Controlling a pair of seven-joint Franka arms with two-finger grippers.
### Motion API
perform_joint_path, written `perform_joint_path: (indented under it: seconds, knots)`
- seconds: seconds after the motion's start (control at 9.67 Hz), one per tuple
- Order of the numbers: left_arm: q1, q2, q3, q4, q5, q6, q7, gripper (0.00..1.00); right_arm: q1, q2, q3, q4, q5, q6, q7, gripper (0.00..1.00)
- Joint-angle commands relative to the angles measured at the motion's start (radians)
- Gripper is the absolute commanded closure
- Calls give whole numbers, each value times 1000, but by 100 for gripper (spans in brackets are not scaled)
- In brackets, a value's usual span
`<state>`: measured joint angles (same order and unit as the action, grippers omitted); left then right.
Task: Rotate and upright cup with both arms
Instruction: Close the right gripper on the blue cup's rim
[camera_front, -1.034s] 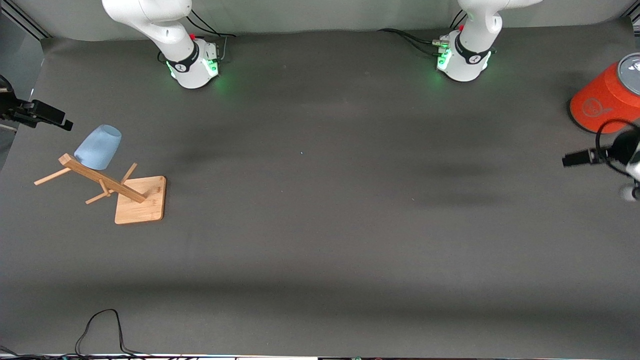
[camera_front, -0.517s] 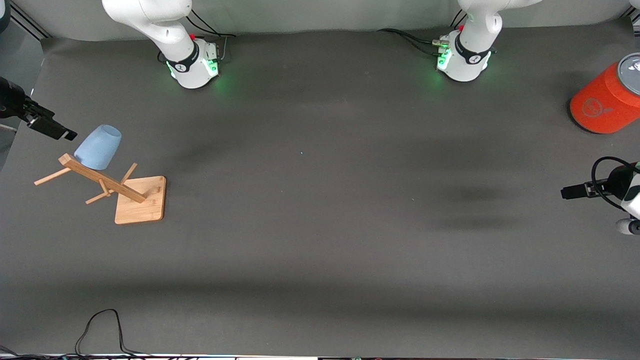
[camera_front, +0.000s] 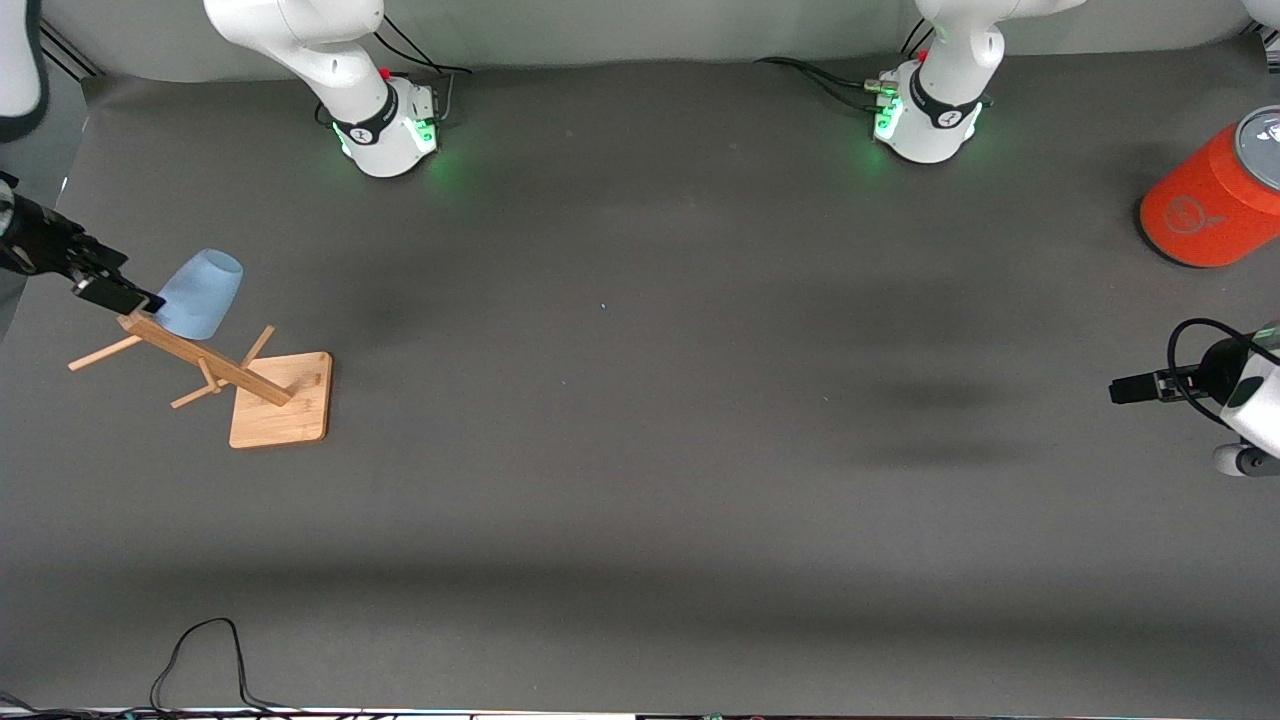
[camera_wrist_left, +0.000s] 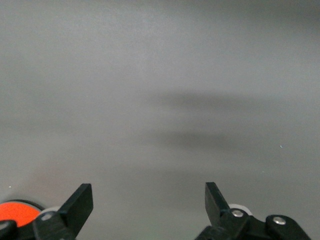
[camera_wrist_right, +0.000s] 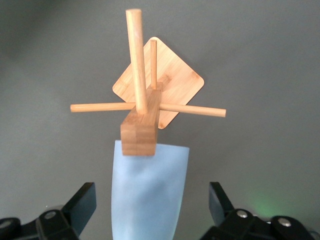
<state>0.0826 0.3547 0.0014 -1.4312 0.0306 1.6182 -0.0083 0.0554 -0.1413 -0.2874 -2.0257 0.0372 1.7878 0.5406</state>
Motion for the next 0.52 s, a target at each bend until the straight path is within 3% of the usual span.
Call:
perform_joint_path:
  seconds: [0.0,0.41]
  knots:
    - [-7,19,2,26,12,-32,19,0,7,-17,-1,-76,38,71,19,0]
    - [-4,21,2,26,8,-34,34,0,9,-11,-1,-145,43,134,19,0]
